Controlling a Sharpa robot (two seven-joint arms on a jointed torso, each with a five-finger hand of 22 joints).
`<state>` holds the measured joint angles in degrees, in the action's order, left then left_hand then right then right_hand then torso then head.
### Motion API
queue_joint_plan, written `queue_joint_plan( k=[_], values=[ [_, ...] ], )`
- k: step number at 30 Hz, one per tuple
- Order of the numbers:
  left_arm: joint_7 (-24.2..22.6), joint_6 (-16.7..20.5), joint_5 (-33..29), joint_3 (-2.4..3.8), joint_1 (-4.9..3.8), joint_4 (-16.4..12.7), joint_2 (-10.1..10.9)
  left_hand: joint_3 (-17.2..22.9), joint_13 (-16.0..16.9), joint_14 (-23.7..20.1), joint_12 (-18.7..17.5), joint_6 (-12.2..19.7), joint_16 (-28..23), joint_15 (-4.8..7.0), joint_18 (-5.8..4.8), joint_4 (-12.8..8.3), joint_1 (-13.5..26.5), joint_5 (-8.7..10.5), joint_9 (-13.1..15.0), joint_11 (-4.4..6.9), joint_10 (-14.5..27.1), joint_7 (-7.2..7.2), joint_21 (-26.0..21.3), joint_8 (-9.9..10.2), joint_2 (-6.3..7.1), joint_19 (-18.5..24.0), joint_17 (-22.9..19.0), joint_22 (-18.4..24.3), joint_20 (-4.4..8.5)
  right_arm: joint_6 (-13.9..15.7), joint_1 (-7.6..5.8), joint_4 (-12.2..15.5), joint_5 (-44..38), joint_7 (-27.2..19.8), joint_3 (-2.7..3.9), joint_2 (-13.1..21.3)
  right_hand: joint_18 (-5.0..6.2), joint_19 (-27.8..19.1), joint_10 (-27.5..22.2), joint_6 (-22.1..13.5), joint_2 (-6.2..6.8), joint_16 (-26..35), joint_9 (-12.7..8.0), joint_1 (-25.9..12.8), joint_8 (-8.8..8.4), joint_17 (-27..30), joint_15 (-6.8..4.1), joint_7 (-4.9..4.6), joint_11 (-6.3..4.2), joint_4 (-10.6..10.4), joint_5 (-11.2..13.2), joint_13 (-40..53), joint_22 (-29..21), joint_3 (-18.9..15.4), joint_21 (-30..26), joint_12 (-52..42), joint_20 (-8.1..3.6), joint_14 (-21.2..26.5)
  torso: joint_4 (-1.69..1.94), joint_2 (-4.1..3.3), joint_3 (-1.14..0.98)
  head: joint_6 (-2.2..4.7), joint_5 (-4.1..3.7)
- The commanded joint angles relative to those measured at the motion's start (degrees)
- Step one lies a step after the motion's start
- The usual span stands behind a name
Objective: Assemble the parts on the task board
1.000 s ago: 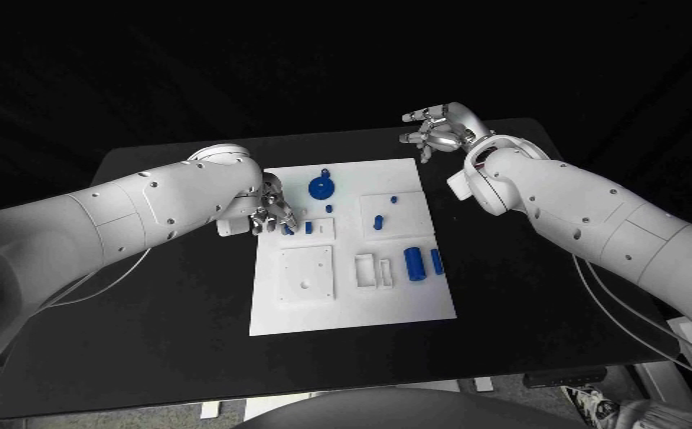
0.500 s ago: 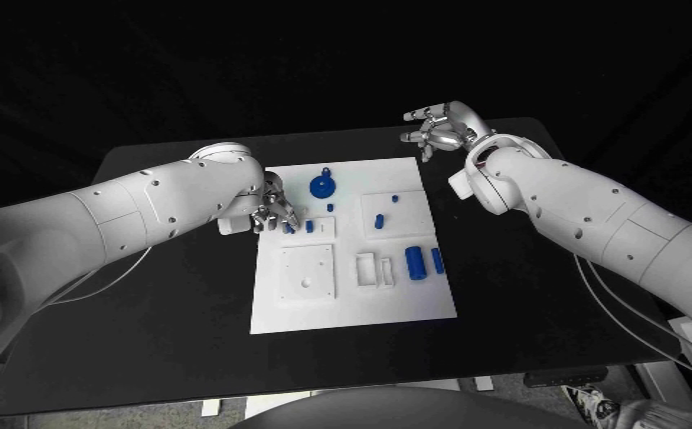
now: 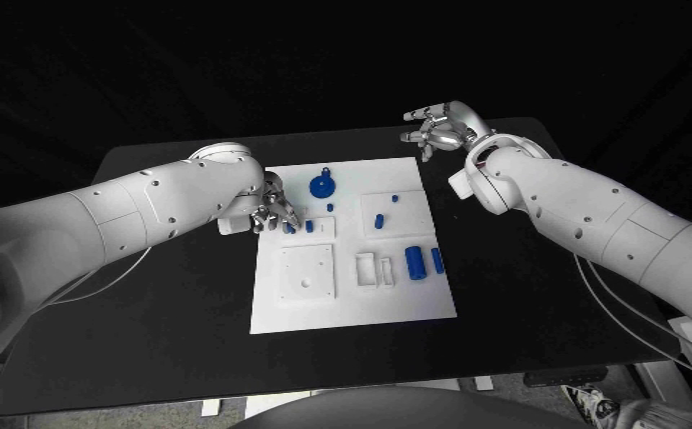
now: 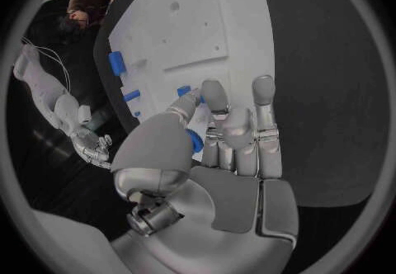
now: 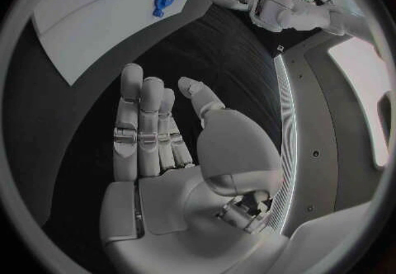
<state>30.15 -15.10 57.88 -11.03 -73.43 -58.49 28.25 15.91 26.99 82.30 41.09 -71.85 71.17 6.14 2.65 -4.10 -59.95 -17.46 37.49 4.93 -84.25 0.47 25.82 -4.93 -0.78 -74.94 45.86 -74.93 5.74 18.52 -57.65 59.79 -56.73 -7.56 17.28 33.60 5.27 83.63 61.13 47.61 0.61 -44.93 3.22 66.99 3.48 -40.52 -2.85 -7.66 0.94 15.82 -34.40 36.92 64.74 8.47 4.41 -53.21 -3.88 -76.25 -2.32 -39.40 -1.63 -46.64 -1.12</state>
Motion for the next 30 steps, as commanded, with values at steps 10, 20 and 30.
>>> queue_joint_plan(
  k=[10,20,30],
  values=[
    [-0.02,-0.34,0.67,-0.01,0.04,-0.12,0.02,-0.56,0.06,0.12,-0.24,-2.56,-0.17,0.37,0.25,0.68,0.47,0.93,-0.17,0.08,-2.39,-2.15,-0.30,0.02,0.51,-0.06,0.01,-1.00,0.17,-0.38,0.02,0.09,-0.20,-0.40,0.03,0.03,0.27,-0.43,0.06,-0.21,0.26,0.37,-0.08,-0.47,-0.35,0.09,-0.09,-0.09,-0.03,-0.04,-0.20,-0.09,-0.01,0.31,0.09,0.32,-0.09,0.01,0.01,0.00,0.01,0.06,0.11],
    [0.08,-0.28,1.17,-0.02,0.04,0.11,0.11,-0.71,0.06,0.12,-0.26,-2.59,-0.18,0.38,0.26,0.88,0.47,1.04,-0.22,0.09,-2.40,-2.16,-0.33,0.05,0.55,-0.06,0.01,-1.00,0.16,-0.38,0.02,0.09,-0.20,-0.42,0.03,0.04,0.27,-0.43,0.06,-0.21,0.26,0.37,-0.08,-0.47,-0.35,0.09,-0.09,-0.09,-0.03,-0.04,-0.20,-0.09,-0.01,0.31,0.09,0.32,-0.09,0.01,-0.05,0.00,0.00,0.36,0.14],
    [0.12,-0.19,1.23,-0.02,0.04,0.30,0.14,-0.82,0.08,0.15,-0.22,-2.67,-0.12,0.37,0.24,1.10,0.30,1.11,-0.25,0.09,-2.39,-2.18,-0.36,0.07,0.50,-0.10,0.10,-1.02,0.16,-0.13,0.02,0.07,-0.16,-0.54,0.03,0.04,0.24,-0.46,0.05,-0.36,0.34,0.44,-0.09,-0.72,-0.36,0.16,-0.06,-0.09,0.01,-0.13,-0.19,-0.16,-0.24,0.02,0.06,0.36,-0.06,0.04,0.00,0.01,0.02,0.87,0.06]
  ],
)
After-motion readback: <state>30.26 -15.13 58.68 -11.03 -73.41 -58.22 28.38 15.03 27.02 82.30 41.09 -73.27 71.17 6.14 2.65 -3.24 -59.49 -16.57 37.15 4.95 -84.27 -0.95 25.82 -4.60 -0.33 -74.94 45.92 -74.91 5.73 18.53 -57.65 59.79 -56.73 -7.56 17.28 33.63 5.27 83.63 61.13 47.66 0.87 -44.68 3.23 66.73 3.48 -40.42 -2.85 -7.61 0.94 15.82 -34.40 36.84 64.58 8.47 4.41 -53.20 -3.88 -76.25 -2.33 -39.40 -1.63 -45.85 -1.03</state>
